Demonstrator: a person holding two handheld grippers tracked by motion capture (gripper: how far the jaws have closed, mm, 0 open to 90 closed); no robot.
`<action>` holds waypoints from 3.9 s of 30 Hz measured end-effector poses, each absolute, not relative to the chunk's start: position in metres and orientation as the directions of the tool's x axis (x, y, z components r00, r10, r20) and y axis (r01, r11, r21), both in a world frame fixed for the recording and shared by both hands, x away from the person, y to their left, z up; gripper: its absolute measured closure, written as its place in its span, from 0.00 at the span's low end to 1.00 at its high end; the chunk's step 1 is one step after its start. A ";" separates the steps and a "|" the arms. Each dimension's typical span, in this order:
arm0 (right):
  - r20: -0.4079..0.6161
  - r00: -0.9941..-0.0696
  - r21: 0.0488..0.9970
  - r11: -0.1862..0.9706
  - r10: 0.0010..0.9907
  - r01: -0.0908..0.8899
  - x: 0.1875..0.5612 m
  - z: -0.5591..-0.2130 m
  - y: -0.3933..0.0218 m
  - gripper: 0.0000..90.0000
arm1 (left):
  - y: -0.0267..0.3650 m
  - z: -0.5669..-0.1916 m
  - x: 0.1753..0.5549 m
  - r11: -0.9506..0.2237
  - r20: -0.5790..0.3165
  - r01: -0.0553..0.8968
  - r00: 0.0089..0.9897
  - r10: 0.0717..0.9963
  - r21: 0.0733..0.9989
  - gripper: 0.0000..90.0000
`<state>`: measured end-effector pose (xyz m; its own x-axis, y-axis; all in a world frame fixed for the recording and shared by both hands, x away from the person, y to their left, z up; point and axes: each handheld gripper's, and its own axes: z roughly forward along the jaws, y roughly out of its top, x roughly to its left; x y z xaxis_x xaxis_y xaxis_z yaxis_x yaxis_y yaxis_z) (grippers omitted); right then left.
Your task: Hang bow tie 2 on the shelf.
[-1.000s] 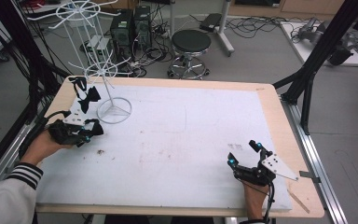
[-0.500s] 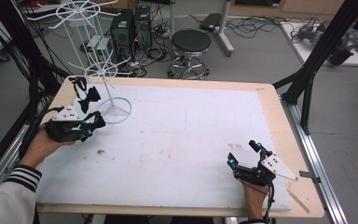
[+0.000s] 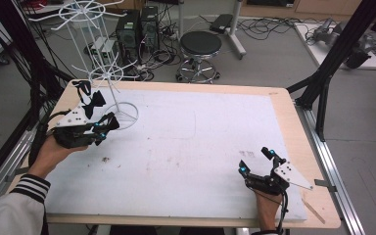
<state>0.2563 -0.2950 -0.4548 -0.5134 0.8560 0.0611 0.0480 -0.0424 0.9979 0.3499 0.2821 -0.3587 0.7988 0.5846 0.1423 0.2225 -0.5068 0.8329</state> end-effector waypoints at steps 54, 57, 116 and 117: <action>0.060 -0.513 0.998 -0.039 0.856 0.052 0.256 -0.455 -0.295 0.04 | 0.318 -0.306 0.317 -0.280 0.159 0.082 0.657 0.737 0.957 0.85; 0.060 -0.513 0.998 -0.039 0.856 0.051 0.256 -0.455 -0.295 0.04 | 0.317 -0.302 0.318 -0.276 0.164 0.073 0.650 0.742 0.958 0.85; 0.067 -0.515 0.997 -0.046 0.854 0.055 0.256 -0.455 -0.296 0.04 | 0.272 -0.338 0.356 -0.306 0.131 0.161 0.653 0.746 0.938 0.85; 0.066 -0.515 0.998 -0.045 0.854 0.053 0.256 -0.455 -0.296 0.04 | 0.271 -0.338 0.356 -0.304 0.129 0.162 0.654 0.746 0.939 0.85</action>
